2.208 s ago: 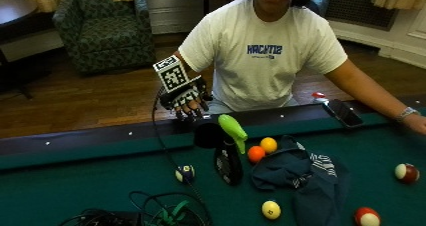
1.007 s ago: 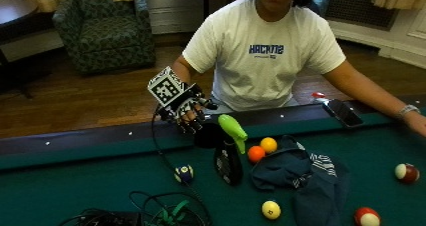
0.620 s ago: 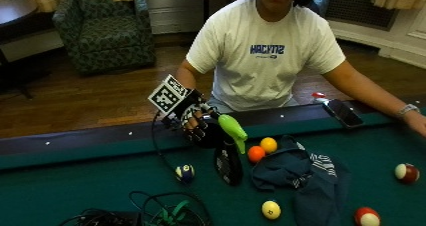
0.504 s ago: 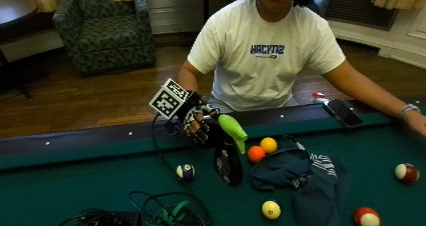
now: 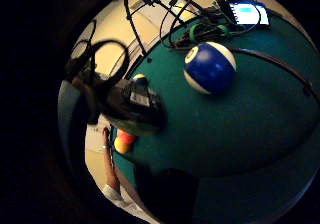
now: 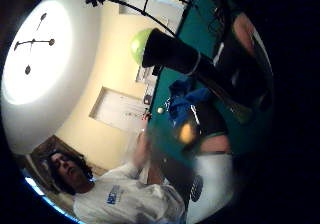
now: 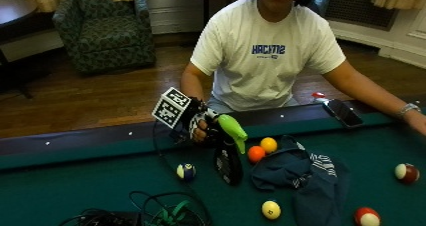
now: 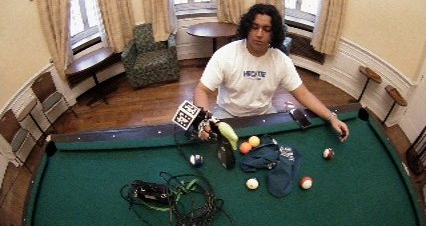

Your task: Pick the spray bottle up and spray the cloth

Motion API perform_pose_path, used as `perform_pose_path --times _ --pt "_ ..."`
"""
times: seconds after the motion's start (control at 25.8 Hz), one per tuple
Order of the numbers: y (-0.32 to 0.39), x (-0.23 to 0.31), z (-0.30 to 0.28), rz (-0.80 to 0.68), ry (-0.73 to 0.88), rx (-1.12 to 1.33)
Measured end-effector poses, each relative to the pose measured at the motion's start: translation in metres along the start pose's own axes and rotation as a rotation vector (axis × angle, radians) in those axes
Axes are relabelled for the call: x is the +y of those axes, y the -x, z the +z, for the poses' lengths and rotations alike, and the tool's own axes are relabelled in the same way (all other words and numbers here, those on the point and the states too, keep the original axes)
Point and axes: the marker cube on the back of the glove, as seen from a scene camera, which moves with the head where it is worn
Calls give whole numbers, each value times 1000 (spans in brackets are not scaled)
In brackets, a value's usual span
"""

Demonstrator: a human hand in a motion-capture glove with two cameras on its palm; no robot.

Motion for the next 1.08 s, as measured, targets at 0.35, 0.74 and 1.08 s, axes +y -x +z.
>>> perform_pose_path --times 0.35,0.74,1.08 --pt "-3 -6 0 2 -135 -126" --pt "0 -5 -4 -4 -113 -142" --pt "0 -4 -5 -43 -28 -66"
